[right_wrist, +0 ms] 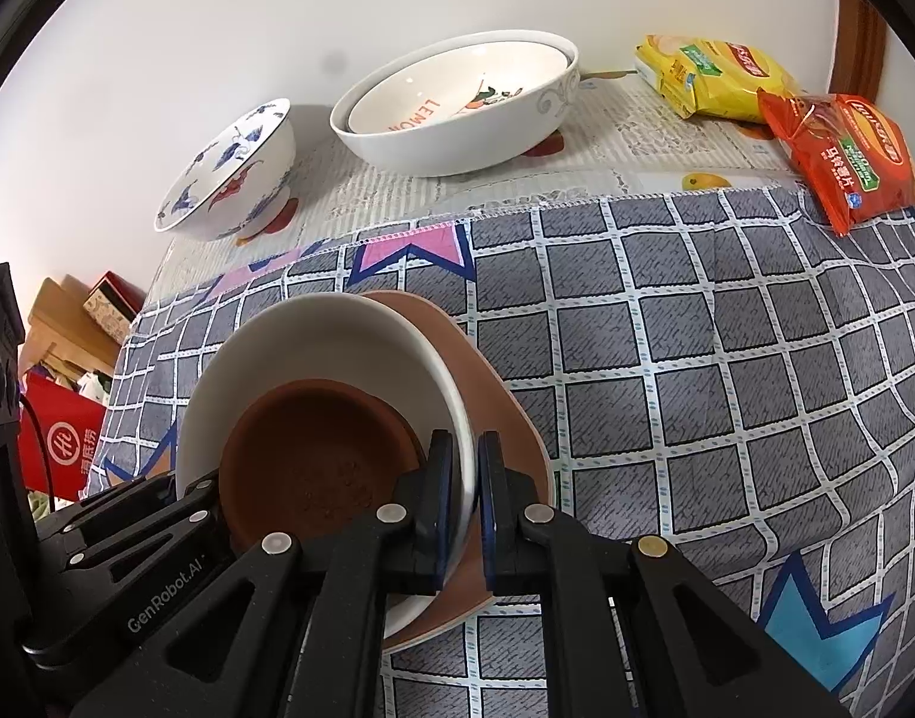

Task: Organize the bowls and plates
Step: 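Lower the white bowl onto the pink plate stack with both tools, then open both tools and pull them back from the white bowl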

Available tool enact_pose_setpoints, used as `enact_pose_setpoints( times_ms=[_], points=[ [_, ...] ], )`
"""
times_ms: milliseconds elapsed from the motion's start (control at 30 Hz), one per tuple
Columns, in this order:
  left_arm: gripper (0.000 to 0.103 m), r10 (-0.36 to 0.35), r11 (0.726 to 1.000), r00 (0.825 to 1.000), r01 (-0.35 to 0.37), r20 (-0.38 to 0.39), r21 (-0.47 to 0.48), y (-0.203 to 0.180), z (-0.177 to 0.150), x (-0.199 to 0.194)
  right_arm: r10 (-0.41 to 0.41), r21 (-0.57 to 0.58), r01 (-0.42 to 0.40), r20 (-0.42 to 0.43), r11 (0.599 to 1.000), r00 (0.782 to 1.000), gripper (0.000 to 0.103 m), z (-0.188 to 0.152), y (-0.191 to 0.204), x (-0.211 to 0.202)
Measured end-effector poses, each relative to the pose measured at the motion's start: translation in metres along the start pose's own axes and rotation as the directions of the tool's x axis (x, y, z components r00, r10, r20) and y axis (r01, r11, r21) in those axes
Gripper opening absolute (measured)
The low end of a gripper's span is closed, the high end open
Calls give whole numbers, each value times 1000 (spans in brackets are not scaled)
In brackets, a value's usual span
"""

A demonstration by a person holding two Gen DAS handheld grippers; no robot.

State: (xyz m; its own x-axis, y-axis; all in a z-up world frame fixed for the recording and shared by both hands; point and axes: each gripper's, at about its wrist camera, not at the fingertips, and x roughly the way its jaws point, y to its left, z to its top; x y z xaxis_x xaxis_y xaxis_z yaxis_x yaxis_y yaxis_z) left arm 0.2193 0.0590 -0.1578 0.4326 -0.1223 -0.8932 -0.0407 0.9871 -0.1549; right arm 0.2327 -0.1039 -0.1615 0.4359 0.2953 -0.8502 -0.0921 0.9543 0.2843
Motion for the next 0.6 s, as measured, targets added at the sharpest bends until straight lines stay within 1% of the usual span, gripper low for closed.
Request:
enact_pose_setpoints(
  times_ms=[67, 133, 433, 500, 533, 600],
  points=[
    [13, -23, 1000, 1000, 23, -5, -14, 3, 0, 0, -5, -1, 5, -8, 1000, 1000, 11, 1, -1, 0],
    [14, -38, 999, 999, 38, -4, -28, 5, 0, -1, -13, -4, 13, 6, 1000, 1000, 11, 2, -1, -3],
    [16, -24, 1000, 999, 25, 33, -20, 6, -4, -23, -30, -19, 30, 28, 999, 999, 12, -5, 1, -18],
    [19, -19, 1000, 999, 20, 48, -17, 7, -7, -31, -35, -30, 35, 28, 999, 999, 12, -8, 3, -25],
    [21, -12, 1000, 998, 13, 57, -19, 7, -10, -37, -42, -38, 44, 36, 998, 998, 12, -10, 5, -28],
    [22, -8, 1000, 997, 9, 72, -17, 7, -15, -46, -63, -54, 66, 59, 996, 996, 13, -15, 8, -40]
  ],
)
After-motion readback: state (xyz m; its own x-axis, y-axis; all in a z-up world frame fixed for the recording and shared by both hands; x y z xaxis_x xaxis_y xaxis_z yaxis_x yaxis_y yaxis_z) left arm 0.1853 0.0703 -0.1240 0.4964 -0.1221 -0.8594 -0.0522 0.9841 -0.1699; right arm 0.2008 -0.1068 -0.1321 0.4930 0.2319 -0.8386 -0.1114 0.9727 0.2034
